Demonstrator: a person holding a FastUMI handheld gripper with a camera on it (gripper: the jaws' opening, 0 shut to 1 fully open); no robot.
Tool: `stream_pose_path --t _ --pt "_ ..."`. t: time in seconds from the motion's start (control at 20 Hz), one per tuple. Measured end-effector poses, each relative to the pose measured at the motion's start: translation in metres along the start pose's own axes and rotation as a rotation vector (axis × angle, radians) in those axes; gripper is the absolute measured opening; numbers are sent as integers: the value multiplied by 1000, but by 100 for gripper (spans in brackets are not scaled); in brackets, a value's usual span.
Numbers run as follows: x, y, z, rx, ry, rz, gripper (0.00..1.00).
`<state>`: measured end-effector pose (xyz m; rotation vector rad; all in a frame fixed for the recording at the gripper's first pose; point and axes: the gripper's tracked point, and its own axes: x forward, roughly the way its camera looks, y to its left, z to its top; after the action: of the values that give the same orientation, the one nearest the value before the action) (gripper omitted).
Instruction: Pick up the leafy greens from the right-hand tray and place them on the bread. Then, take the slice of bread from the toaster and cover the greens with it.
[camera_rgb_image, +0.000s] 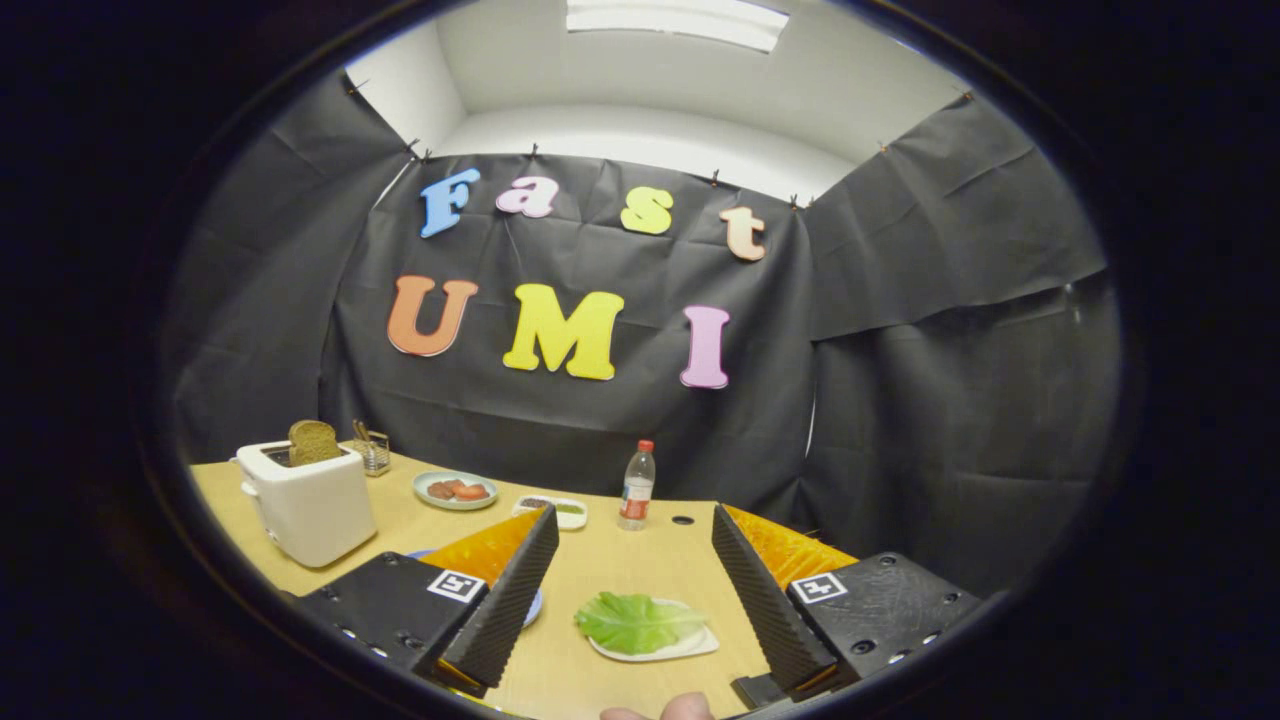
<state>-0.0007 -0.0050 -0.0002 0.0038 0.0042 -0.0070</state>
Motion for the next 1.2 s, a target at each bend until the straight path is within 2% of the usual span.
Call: stream_pose_path --t 0.6,0.85,1.0,1.2 --pt "3 -10 -3 18 19 0 95" --pt "8 -37 -13 7 51 -35 95" --pt "20 -41 -33 4 105 -22 95" --pt "47 -24 -70 -40 208 47 95"
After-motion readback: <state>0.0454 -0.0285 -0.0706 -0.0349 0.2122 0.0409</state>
